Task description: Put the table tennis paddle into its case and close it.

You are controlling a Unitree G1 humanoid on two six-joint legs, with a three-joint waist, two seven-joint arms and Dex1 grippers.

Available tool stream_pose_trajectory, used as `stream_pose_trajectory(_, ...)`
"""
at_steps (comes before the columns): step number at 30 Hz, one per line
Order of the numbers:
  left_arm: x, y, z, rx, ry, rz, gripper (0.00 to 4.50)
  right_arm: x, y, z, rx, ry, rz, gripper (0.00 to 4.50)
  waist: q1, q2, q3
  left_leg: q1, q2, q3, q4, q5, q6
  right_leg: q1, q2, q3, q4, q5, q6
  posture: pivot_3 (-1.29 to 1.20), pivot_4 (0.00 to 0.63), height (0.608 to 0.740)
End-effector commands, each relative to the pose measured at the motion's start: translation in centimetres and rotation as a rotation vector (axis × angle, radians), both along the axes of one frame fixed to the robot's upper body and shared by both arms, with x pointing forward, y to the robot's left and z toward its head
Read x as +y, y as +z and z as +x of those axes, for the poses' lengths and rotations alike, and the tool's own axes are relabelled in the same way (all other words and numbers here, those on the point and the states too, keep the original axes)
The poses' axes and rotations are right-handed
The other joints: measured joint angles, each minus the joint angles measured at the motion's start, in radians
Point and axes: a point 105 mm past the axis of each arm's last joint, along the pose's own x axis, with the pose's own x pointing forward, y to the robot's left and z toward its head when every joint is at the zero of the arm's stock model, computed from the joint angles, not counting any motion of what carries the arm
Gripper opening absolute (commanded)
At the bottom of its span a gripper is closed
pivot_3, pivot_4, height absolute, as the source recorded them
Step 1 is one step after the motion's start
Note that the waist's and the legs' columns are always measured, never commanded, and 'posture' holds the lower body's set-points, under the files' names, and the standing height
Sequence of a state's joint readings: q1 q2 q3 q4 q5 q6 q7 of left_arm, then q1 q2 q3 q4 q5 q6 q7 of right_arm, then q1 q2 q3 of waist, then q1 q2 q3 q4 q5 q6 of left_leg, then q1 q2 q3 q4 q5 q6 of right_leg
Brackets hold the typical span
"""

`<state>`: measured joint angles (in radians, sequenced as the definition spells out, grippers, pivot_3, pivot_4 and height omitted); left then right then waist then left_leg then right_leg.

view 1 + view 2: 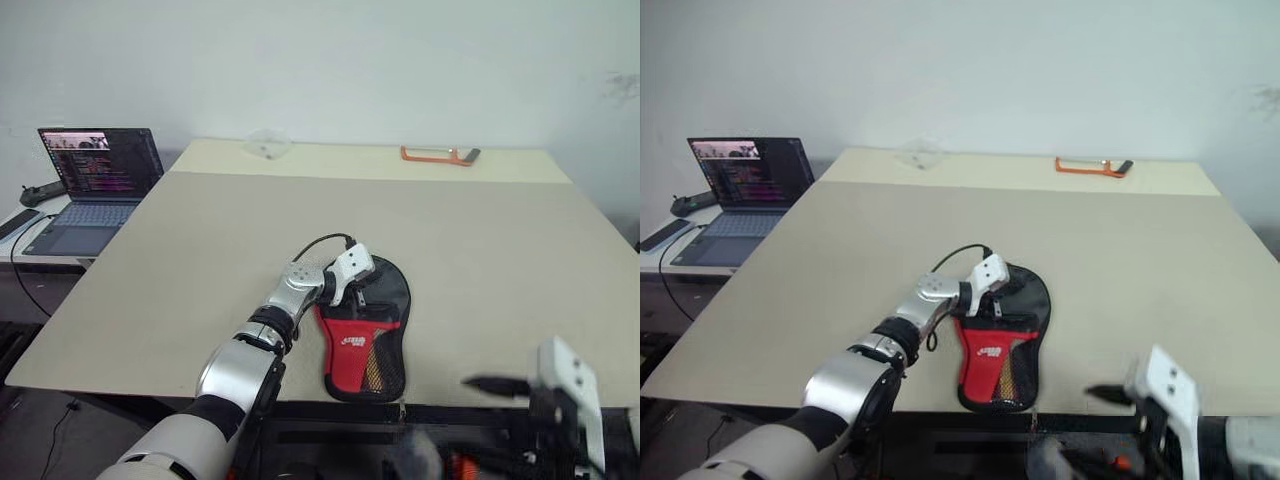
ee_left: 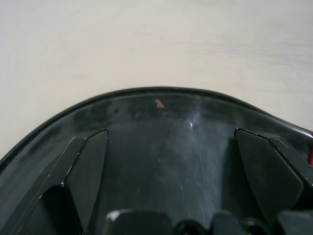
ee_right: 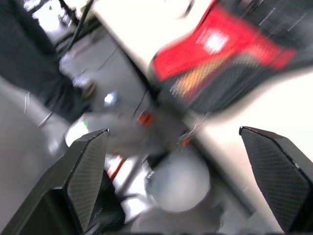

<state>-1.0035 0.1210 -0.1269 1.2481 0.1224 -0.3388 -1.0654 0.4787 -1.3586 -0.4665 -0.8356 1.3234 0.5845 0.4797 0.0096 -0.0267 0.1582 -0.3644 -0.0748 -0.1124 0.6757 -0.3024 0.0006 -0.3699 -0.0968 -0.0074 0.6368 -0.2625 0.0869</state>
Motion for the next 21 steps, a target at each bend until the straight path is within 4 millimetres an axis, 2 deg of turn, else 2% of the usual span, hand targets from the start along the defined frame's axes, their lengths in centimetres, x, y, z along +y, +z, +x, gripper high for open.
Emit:
stream_pose_trajectory(1,1.9,-1.8,-0.8,0.049,-0.011,0.040,4.50,-0.4,1.0,2.8,-0.005,-0.055,0.059,4.45,0.002,-0.001,0.001,0.000,0.000,0.000,0.000,0.000,0.000,0.000,0.000,0.000,-0.001,0.001,-0.001,0.00,0.150,0.740)
stream_pose_trajectory(7,2.5,0.1,-1.0,0.006,-0.061,-0.043,4.50,0.2,0.5,7.1,-0.187,-0.062,0.033,4.45,0.004,0.000,0.000,-0.005,-0.001,-0.002,-0.003,0.001,-0.001,-0.007,0.000,-0.001,-0.001,0.001,-0.005,0.00,0.150,0.740)
stream_pose_trajectory(9,3.2,1.4,-1.2,-0.019,-0.080,-0.089,4.50,0.5,0.0,9.0,-0.226,-0.076,0.064,4.45,-0.004,0.000,0.000,-0.014,-0.002,-0.001,0.000,0.002,-0.004,-0.016,0.000,-0.001,0.000,0.001,-0.005,0.00,0.150,0.740)
stream_pose_trajectory(12,4.8,3.3,-1.2,-0.030,-0.042,-0.166,4.50,1.3,-0.8,11.7,-0.289,-0.107,0.123,4.45,-0.014,0.001,0.002,-0.019,-0.003,0.000,0.001,0.002,-0.004,-0.022,-0.001,0.000,0.005,0.001,-0.005,0.00,0.150,0.740)
stream_pose_trajectory(15,6.4,4.5,-2.4,-0.047,-0.047,-0.166,4.50,1.9,-2.0,13.9,-0.345,-0.096,0.119,4.45,-0.017,0.005,0.004,-0.019,-0.002,0.000,0.002,0.003,-0.005,-0.025,0.000,0.001,0.008,0.001,-0.006,0.00,0.150,0.740)
stream_pose_trajectory(17,7.1,5.3,-3.1,-0.063,-0.031,-0.164,4.50,1.7,-2.3,15.3,-0.377,-0.108,0.140,4.45,-0.018,0.006,0.004,-0.019,-0.002,0.000,0.002,0.003,-0.006,-0.025,0.001,0.002,0.009,0.001,-0.006,0.00,0.150,0.740)
stream_pose_trajectory(21,9.4,6.8,-4.0,-0.097,0.107,-0.205,4.50,1.0,-3.0,17.4,-0.376,-0.125,0.176,4.45,-0.018,0.007,0.005,-0.019,-0.002,0.000,0.002,0.003,-0.006,-0.026,0.001,0.003,0.009,0.001,-0.006,0.00,0.150,0.740)
